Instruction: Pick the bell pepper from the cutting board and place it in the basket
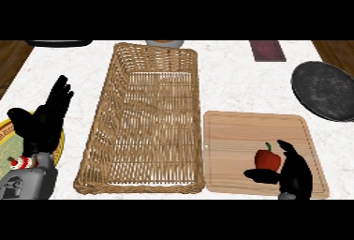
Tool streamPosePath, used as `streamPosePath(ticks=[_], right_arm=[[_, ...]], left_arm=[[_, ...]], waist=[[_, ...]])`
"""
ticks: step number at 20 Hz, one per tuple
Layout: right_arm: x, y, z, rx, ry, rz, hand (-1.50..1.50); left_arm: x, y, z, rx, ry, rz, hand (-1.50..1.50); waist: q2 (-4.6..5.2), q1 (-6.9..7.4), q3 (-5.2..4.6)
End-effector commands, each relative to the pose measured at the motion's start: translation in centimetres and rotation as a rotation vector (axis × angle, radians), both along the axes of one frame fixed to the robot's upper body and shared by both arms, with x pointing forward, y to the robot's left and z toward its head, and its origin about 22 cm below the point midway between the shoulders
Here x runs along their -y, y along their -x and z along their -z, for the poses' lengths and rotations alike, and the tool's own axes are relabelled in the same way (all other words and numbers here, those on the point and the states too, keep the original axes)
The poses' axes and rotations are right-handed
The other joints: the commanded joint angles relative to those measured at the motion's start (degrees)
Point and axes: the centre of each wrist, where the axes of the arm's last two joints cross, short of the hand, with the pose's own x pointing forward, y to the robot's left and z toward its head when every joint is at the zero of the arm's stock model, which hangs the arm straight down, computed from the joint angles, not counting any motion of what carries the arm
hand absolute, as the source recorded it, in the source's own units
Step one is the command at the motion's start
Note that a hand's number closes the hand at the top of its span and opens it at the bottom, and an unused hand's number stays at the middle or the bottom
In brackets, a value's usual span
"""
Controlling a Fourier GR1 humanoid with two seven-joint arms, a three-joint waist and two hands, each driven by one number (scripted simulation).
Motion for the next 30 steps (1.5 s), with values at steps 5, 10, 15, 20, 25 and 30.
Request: streamPosePath(ticks=[5, 10, 15, 20, 25, 30], right_arm=[[-0.2, 0.9, 2.7, -0.046, -0.05, -0.094, 1.5], [-1.2, 0.8, 2.7, -0.024, -0.034, -0.102, 1.5], [-12.9, 3.4, 1.0, 0.028, -0.077, -0.785, 1.5], [-18.9, 7.8, -0.2, 0.05, -0.108, -1.227, 1.5], [-22.0, 13.8, -1.1, 0.218, -0.31, -1.33, 1.5], [-23.3, 16.9, -3.6, 0.435, -0.495, -1.314, 1.5]], left_arm=[[-1.0, 0.1, 1.2, 0.008, -0.008, -0.007, 0.0], [1.0, 0.5, -0.1, -0.002, -0.005, 0.0, 0.0], [1.4, -1.0, -0.6, 0.006, 0.002, 0.088, 0.0], [3.0, -1.6, -0.9, 0.022, 0.006, 0.149, 0.0], [1.0, -1.4, -0.4, 0.011, -0.005, 0.084, 0.0], [-1.0, -1.8, -1.3, -0.008, 0.003, 0.038, 0.0]], waist=[[0.64, 0.09, 0.74], [0.49, 0.36, 0.76], [1.18, 6.4, 0.86], [1.76, 9.22, 1.09], [1.1, 5.29, 1.12], [0.62, 2.74, 1.12]])
